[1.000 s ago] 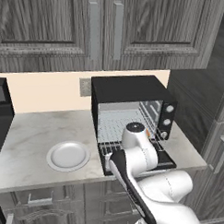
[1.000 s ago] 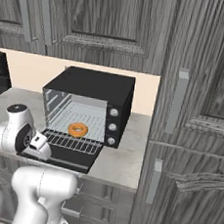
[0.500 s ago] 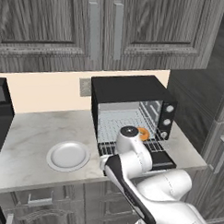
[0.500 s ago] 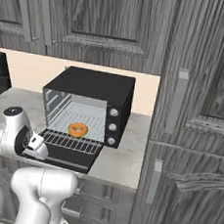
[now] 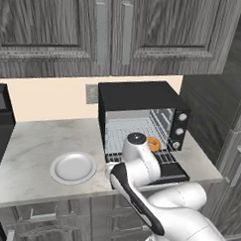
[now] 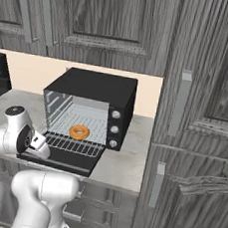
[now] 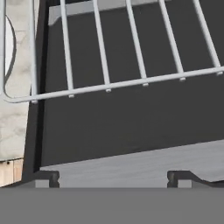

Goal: Pick up the bagel from the plate, place it on the toaster oven rack, close the door, and set the timer.

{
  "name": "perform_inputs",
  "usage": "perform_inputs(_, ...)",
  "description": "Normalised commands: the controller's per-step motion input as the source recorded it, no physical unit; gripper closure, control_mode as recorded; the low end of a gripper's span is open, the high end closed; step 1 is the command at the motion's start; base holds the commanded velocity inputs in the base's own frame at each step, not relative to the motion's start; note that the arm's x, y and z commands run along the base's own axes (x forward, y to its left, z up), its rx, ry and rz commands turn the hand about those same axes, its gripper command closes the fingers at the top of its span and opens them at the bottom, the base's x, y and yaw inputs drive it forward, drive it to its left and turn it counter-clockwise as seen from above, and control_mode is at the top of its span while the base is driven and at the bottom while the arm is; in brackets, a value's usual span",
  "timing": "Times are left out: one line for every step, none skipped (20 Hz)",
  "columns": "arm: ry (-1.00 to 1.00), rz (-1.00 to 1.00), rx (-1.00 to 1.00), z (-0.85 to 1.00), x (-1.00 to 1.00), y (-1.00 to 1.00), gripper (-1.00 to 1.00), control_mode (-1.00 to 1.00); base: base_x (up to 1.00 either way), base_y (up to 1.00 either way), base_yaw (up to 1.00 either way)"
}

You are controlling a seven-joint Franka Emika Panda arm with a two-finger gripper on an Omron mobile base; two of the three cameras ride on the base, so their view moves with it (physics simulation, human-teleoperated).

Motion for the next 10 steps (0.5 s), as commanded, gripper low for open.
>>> perform_inputs(0.00, -0.04, 0.00, 0.00, 0.60, 0.00, -1.00, -1.00, 0.00, 0.00, 0.00)
perform_inputs(0.00, -0.04, 0.00, 0.00, 0.61, 0.00, -1.00, -1.00, 0.00, 0.00, 0.00)
perform_inputs(0.00, -0.05, 0.00, 0.00, 0.61, 0.00, -1.00, -1.00, 0.00, 0.00, 0.00)
perform_inputs(0.00, -0.05, 0.00, 0.00, 0.60, 0.00, -1.00, -1.00, 0.00, 0.00, 0.00)
perform_inputs(0.00, -0.05, 0.00, 0.00, 0.61, 0.00, -1.00, -1.00, 0.00, 0.00, 0.00)
perform_inputs(0.00, -0.04, 0.00, 0.00, 0.60, 0.00, -1.00, -1.00, 0.00, 0.00, 0.00)
perform_inputs(0.00, -0.04, 0.00, 0.00, 0.62, 0.00, -1.00, -1.00, 0.00, 0.00, 0.00)
perform_inputs(0.00, -0.04, 0.00, 0.00, 0.63, 0.00, -1.00, -1.00, 0.00, 0.00, 0.00)
perform_inputs(0.00, -0.04, 0.00, 0.00, 0.65, 0.00, -1.00, -1.00, 0.00, 0.00, 0.00)
perform_inputs(0.00, -0.04, 0.00, 0.00, 0.65, 0.00, -1.00, -1.00, 0.00, 0.00, 0.00)
